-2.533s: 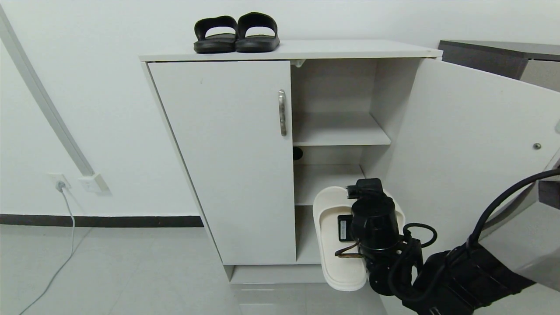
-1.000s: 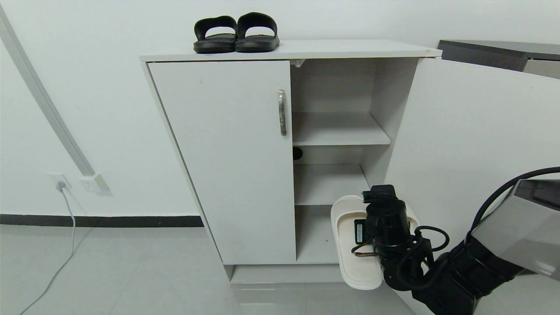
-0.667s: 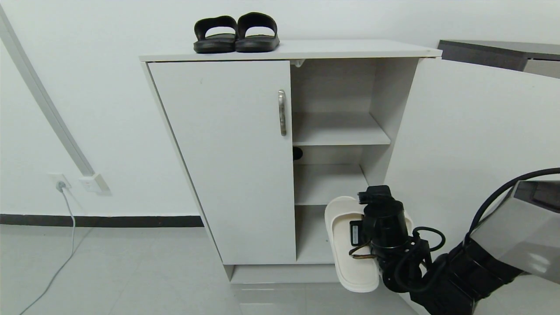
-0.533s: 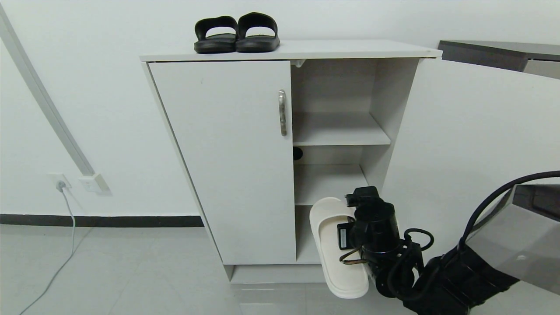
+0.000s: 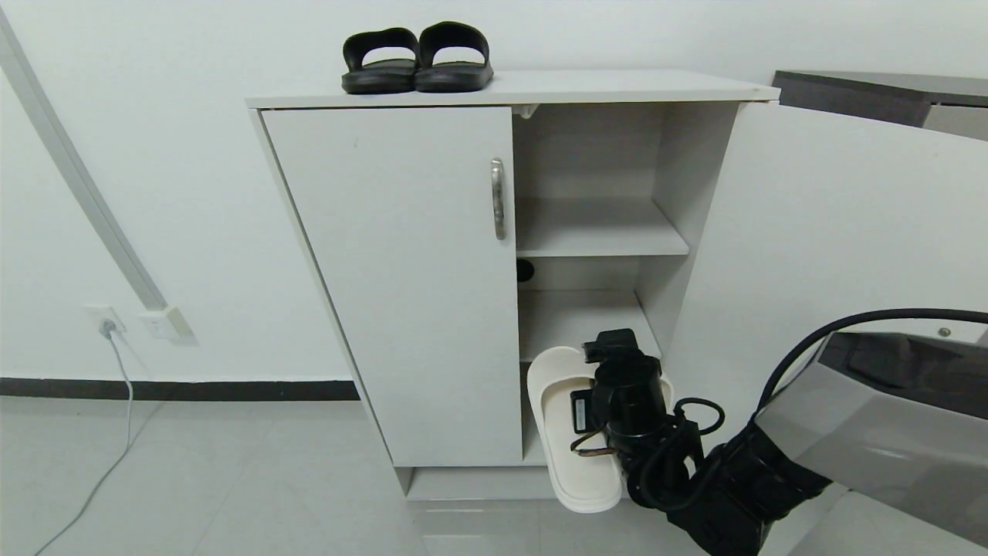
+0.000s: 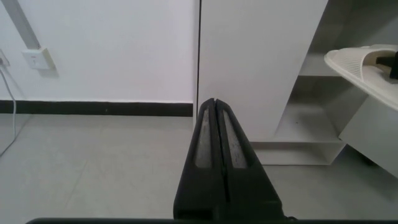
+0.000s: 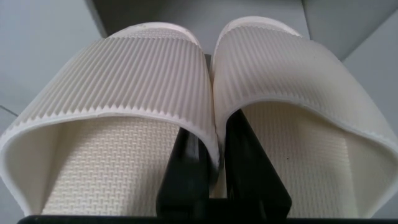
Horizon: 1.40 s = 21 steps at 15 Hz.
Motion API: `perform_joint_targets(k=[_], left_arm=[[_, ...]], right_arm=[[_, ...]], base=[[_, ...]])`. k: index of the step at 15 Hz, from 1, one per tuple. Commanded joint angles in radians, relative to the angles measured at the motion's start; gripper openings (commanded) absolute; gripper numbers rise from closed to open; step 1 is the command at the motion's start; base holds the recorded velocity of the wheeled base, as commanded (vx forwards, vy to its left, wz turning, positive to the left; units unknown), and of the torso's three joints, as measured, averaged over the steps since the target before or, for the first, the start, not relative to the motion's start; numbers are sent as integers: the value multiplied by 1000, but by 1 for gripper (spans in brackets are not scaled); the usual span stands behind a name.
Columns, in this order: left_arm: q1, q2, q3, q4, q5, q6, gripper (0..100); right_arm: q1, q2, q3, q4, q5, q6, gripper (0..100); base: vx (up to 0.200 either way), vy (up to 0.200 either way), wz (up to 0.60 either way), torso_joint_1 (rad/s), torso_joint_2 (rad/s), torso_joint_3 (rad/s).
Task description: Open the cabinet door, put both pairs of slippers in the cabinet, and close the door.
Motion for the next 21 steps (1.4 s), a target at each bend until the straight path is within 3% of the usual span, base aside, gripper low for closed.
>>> perform_joint_targets(k=[1,15,21], left_arm=[[1,1,0,-1,-1,0,0],[1,1,0,0,-1,0,0],[1,1,0,0,1,0,0]], right_arm=[[-1,13,-2,-1,0,0,0],[1,19,-31,-28,-20,-21,0],[-59,140,-23,-390,-46,-205,0]], base=[[0,0,0,0,0,0],[0,0,0,1,4,-111],[0,0,0,0,0,0]])
